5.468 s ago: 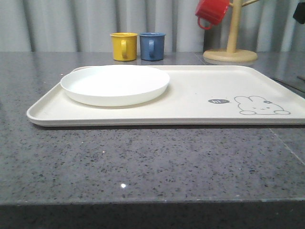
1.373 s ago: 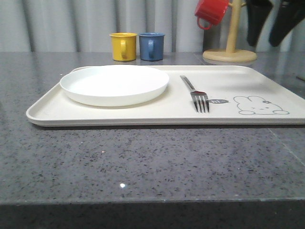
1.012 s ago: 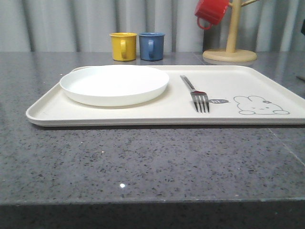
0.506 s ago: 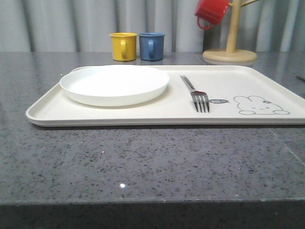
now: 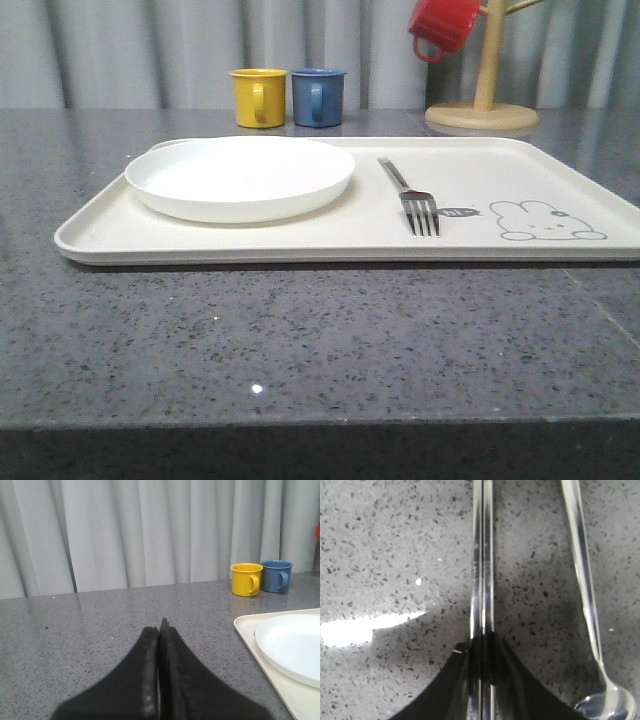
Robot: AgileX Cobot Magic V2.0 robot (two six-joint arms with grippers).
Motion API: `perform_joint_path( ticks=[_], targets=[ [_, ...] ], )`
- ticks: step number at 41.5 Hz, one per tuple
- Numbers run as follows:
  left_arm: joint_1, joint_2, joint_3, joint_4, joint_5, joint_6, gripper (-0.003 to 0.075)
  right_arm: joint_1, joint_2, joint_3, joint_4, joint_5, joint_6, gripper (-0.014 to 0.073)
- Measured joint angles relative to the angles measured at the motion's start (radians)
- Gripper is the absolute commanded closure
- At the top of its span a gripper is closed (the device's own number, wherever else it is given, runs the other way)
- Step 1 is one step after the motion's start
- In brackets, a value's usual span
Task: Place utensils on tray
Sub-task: 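Grasp the metal chopsticks with the right gripper, then place the chopsticks on the tray beside the fork and release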
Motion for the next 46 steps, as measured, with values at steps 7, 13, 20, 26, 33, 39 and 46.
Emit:
perform_joint_path(
  ticks=[7,13,20,26,33,39,46],
  targets=[
    [0.000,0.000,0.000,0.000,0.000,0.000,0.0739,0.000,-0.013,-0.025,0.008,0.043,0.000,0.0530],
    [0.000,0.000,0.000,0.000,0.000,0.000,0.0739,0.018,-0.057,-0.081,0.036,0.105,0.000,0.0530],
    [0.000,0.000,0.000,0.000,0.000,0.000,0.0739,0.091,-0.070,-0.154,0.043,0.192,0.019,0.0530],
    [0.000,0.000,0.000,0.000,0.000,0.000,0.0739,0.190,-0.067,-0.180,0.050,0.209,0.069,0.0530],
    [0.000,0.000,0.000,0.000,0.000,0.000,0.0739,0.297,-0.011,-0.210,0.050,0.218,0.112,0.0530],
    [0.000,0.000,0.000,0.000,0.000,0.000,0.0739,0.384,0.054,-0.243,0.050,0.214,0.158,0.0530],
    [0.000,0.000,0.000,0.000,0.000,0.000,0.0739,0.441,0.124,-0.282,0.056,0.212,0.212,0.0526]
  ],
)
